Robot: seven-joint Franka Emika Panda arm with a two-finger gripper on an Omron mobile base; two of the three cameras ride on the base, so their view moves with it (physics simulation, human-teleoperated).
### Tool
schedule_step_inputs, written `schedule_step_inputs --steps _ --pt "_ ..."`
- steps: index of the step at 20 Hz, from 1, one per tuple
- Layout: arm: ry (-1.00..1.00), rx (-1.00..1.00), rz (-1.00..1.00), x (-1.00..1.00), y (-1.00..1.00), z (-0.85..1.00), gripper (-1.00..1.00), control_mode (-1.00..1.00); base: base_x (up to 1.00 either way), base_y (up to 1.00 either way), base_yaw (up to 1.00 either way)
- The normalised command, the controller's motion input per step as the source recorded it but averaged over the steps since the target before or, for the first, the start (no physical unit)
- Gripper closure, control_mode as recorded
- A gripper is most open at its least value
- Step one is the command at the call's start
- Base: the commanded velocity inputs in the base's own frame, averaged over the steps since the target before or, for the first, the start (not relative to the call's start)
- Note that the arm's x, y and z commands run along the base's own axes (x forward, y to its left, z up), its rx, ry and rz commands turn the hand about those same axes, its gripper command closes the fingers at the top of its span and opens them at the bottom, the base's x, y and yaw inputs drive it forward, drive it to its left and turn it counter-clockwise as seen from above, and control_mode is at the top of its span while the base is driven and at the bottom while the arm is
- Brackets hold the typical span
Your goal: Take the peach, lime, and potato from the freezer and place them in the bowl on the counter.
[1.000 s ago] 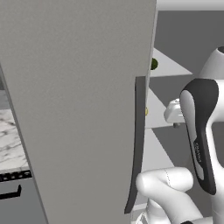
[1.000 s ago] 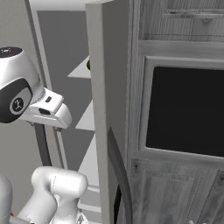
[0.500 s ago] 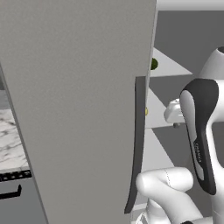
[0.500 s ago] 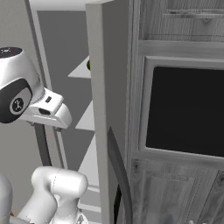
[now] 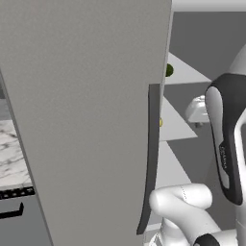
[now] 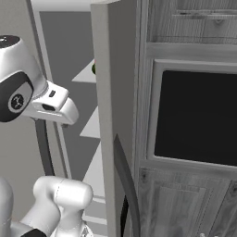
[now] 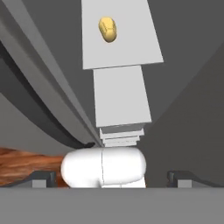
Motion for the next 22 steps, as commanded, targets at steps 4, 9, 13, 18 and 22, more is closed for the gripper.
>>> schedule_step_inputs --steps 4,9,13,18,22 --pt "-0.12 0.00 0.01 0.15 -0.20 0.41 -1.00 -1.00 0.00 0.00 0.00" --pt "-0.20 0.00 0.02 0.11 -0.19 0.18 -1.00 -1.00 0.00 0.00 0.00" --pt "-0.14 0.00 0.00 0.11 -0.13 0.15 -1.00 -1.00 0.00 0.00 0.00" --pt "-0.10 0.00 0.00 0.42 0.00 0.14 -1.00 -1.00 0.00 0.00 0.00" --pt "-0.02 0.00 0.00 0.76 0.00 0.01 -1.00 -1.00 0.00 0.00 0.00"
